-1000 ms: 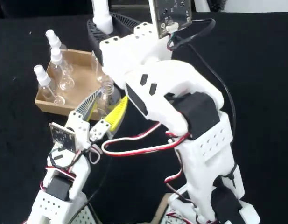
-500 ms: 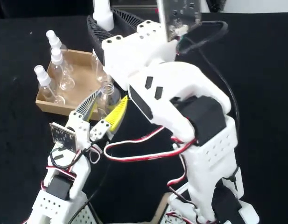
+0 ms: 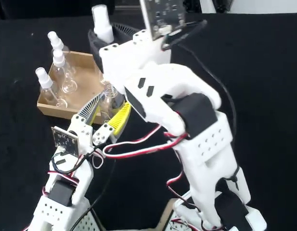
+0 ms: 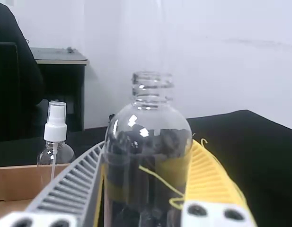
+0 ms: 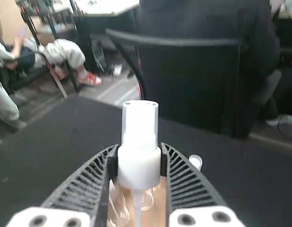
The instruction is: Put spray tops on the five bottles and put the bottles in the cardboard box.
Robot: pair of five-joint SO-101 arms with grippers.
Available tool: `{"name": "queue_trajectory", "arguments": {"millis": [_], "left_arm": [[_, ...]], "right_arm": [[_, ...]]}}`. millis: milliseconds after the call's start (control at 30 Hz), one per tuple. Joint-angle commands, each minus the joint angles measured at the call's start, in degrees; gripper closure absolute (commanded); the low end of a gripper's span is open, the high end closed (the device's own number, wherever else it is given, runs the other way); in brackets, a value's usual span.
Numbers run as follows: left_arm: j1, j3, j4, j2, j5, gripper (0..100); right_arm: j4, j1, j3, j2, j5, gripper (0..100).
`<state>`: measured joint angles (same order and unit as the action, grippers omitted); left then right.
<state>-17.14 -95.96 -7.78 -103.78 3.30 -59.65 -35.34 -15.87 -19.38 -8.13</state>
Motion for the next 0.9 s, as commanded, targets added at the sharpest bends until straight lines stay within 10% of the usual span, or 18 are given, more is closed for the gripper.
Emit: {"name": "queue_trajectory", "arguments": {"millis": [0, 367, 867], "left_arm": [[-0.22, -1.36, 1.14, -0.62, 0.09, 84], [-0.13, -1.36, 1.14, -0.62, 0.00, 84], [-0.13, -1.36, 1.05, -0.53, 0.09, 84]], "right_arm": [[-1.05, -0.88, 1.19, -2.59, -0.44, 94.9], [-12.13, -4.92, 5.85, -6.55, -0.18, 94.6], [4.13, -4.92, 34.77, -27.21, 0.00, 75.9]]}}
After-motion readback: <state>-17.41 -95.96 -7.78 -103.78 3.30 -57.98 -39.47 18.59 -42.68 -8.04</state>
